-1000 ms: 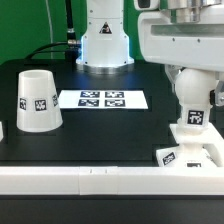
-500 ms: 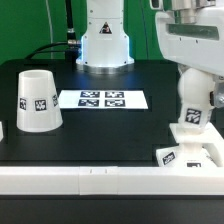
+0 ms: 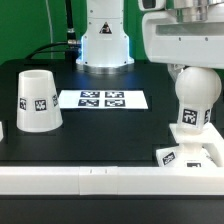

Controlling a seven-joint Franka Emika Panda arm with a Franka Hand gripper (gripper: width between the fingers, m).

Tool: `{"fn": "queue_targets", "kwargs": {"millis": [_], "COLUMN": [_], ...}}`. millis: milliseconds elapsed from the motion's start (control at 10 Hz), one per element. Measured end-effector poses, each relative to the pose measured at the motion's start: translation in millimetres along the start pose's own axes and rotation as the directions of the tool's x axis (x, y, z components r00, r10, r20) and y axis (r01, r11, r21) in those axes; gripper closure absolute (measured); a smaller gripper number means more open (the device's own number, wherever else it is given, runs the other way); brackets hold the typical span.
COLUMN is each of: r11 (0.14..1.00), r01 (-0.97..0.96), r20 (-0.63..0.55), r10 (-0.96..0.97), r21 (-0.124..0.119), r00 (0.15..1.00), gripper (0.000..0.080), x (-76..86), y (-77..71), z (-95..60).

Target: Assemble lamp

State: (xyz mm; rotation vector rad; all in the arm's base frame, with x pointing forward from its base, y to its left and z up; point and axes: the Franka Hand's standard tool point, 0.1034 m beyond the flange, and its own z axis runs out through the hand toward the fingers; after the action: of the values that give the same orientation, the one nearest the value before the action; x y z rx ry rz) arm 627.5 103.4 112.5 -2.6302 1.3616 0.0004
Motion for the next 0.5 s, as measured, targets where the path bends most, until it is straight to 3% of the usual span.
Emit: {"fn": "queue_targets", "kwargs": {"millis": [400, 500], "r11": [0.959, 0.900], "r01": [0.282, 0.434], "r20": [0.000, 0.005], "r10": [-0.282, -0.434], "r21": [-0.009, -0.050], "r00": [0.960, 0.901], "gripper": [0.0101, 0.0101], "x": [0.1, -0.5], "y": [1.3, 4.4], "z": [0.3, -2.1]}}
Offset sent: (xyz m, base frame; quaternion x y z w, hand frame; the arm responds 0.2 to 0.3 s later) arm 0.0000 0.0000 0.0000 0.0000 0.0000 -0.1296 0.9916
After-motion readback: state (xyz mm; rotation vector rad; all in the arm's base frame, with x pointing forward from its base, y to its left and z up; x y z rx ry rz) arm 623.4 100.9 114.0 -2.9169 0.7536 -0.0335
